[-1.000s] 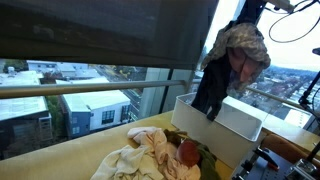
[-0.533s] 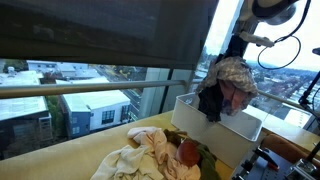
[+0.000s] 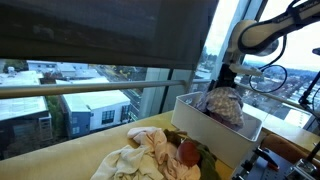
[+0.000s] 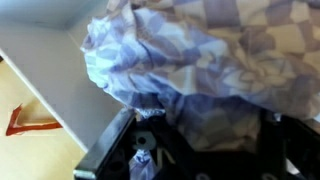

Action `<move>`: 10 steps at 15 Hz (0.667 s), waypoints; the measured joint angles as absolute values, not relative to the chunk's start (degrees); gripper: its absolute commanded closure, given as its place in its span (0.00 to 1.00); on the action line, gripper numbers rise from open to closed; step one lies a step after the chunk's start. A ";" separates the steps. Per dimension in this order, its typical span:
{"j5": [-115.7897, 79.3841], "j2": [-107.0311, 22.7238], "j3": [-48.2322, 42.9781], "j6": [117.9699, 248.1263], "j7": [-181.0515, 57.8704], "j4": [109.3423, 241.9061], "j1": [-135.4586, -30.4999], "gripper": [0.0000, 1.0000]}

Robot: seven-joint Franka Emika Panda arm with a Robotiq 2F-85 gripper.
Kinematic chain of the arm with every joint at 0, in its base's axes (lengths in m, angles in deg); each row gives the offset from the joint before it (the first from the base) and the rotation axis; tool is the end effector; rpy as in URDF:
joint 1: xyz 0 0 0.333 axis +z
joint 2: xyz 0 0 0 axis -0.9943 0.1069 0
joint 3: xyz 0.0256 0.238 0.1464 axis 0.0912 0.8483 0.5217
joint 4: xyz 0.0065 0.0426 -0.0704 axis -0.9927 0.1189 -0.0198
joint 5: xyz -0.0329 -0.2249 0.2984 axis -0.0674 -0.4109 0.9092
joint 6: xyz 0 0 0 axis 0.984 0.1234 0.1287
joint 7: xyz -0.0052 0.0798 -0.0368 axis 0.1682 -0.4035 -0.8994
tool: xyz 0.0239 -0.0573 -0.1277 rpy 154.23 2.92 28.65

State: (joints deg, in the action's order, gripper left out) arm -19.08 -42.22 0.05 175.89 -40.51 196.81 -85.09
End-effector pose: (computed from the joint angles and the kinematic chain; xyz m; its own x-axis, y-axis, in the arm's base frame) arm 0.5723 -0.0289 0.2613 0.9002 -0.4351 -0.0169 -0.4330 -0.8986 0.0714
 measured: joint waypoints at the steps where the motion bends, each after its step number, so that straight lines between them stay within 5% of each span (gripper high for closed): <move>1: -19.08 -40.78 0.06 177.24 -40.51 197.43 -84.69 0.38; 6: -19.43 -36.69 0.08 179.35 -40.25 197.92 -81.00 0.02; 10: -23.12 -41.23 0.07 178.69 -37.99 197.45 -76.99 0.00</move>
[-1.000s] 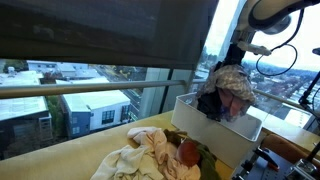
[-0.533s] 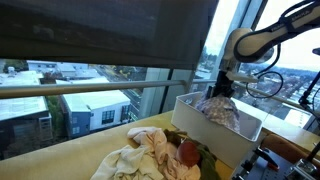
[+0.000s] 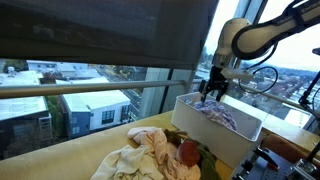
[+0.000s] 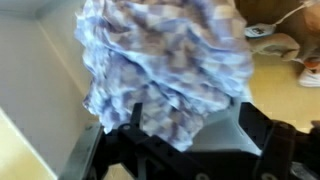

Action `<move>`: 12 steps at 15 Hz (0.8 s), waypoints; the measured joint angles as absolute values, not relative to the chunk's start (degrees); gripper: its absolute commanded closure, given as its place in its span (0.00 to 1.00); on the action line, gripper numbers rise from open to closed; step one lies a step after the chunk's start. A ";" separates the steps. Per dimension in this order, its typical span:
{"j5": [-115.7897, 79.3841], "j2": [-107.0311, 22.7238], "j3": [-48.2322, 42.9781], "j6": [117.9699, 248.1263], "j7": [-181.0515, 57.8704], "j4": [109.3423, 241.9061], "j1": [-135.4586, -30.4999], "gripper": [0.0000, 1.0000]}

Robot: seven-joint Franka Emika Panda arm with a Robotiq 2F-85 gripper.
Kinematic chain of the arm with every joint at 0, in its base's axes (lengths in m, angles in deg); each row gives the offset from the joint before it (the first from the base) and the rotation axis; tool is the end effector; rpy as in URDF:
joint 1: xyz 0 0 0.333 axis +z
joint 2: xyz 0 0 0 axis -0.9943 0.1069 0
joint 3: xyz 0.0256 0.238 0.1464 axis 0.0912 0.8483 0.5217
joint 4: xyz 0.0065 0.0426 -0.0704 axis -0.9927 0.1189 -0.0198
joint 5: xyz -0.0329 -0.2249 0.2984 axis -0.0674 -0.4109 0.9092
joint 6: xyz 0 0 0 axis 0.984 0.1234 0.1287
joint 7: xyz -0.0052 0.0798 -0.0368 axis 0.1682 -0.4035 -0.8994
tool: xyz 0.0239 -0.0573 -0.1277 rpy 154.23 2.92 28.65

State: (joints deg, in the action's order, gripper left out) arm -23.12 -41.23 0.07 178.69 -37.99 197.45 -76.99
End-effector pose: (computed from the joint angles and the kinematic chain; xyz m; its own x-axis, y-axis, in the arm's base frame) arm 0.5734 0.0493 0.2511 0.9544 -0.2974 0.0252 -0.2984 -0.9481 0.1096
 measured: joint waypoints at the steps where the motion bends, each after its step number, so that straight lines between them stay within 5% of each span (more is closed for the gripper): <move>1: -24.22 -43.41 0.15 178.13 -37.26 197.40 -75.89 0.00; 6: -26.11 -51.12 4.63 175.13 -33.77 196.79 -70.97 0.00; 12: -26.33 -43.29 10.55 178.35 -29.55 196.41 -65.23 0.00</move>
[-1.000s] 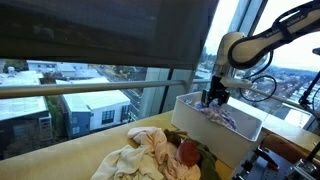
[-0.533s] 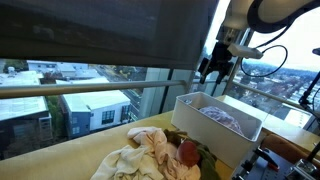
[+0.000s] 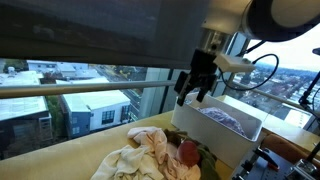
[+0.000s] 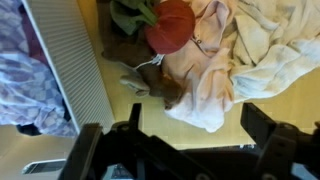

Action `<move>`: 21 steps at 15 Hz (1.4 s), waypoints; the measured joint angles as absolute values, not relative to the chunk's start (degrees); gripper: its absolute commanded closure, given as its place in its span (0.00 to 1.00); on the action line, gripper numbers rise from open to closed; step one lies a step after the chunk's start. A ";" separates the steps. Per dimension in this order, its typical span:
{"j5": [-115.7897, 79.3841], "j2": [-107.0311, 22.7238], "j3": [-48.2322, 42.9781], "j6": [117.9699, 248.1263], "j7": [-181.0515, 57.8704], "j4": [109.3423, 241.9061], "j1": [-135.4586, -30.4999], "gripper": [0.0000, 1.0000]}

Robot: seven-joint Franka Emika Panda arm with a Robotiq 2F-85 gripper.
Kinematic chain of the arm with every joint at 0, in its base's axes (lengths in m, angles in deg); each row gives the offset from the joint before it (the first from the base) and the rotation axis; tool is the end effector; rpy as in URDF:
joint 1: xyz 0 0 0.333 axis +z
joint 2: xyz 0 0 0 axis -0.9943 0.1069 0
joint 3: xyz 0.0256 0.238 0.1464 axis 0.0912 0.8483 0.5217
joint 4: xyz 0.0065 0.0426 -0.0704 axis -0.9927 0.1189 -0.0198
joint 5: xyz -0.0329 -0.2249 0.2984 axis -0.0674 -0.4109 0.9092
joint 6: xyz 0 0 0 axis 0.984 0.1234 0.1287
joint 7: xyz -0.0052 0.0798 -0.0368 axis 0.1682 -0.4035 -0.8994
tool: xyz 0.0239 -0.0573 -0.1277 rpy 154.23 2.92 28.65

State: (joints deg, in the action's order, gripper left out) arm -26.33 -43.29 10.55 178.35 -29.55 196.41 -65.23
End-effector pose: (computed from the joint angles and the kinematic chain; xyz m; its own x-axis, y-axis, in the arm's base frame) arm 0.5208 0.2626 0.2809 0.9959 -0.0345 0.0832 -0.0407 -0.9964 0.0737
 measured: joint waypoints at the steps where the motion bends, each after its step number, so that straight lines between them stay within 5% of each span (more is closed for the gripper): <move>1: -26.55 -40.98 10.55 179.11 -29.30 196.03 -64.51 0.00; 9: -26.80 -27.97 7.89 180.41 -29.01 194.36 -63.67 0.00; 10: -26.44 -27.07 7.73 180.41 -29.01 194.36 -63.68 0.05; 11: -25.89 -26.22 7.63 180.41 -29.01 194.35 -63.68 0.26; 14: -23.89 -24.28 7.60 180.35 -29.01 194.22 -63.67 0.37; 21: -20.54 -23.88 7.58 179.52 -29.02 192.81 -63.67 0.89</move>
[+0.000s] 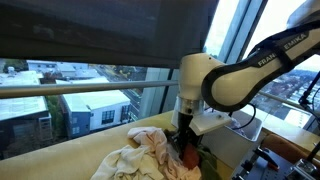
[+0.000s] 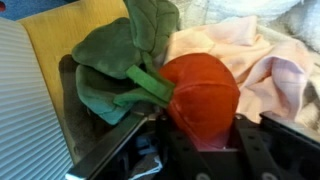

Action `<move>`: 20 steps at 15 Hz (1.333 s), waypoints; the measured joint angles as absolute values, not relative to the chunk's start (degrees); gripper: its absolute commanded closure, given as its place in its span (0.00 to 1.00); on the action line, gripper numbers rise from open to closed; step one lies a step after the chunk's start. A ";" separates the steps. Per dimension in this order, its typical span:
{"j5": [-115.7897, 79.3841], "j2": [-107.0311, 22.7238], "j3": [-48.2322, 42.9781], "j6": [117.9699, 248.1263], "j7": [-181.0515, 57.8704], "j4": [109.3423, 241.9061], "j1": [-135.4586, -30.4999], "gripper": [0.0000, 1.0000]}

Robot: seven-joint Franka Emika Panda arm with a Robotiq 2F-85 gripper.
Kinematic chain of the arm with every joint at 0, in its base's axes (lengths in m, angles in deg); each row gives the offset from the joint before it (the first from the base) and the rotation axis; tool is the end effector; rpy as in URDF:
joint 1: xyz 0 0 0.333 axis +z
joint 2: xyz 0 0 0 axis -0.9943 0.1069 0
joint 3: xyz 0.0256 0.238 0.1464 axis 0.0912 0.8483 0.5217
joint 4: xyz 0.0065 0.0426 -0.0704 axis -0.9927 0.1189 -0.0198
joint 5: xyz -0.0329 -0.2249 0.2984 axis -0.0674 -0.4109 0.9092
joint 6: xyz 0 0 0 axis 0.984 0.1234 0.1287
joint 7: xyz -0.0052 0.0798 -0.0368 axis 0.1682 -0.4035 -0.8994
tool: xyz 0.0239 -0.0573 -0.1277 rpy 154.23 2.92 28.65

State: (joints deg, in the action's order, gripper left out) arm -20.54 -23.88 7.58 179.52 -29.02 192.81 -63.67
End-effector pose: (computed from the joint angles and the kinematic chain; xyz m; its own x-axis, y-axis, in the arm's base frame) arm 0.5036 0.2487 0.1109 0.9729 -0.1404 -0.1839 -0.1177 -0.9846 0.1292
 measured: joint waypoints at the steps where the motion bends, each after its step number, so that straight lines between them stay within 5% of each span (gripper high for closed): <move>1: -20.47 -24.49 7.50 178.87 -29.02 192.38 -63.68 0.97; 13: -27.42 -45.96 -1.16 171.97 -29.54 189.29 -72.85 0.96; 14: -27.47 -46.72 -1.85 171.97 -30.15 189.40 -74.70 0.58; 15: -27.47 -47.01 -2.39 172.02 -30.77 189.58 -76.46 0.57; 20: -27.47 -45.90 -2.97 172.35 -31.33 193.31 -80.34 0.22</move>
State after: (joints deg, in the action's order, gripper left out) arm -27.47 -45.90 -2.97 172.35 -31.33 193.31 -80.34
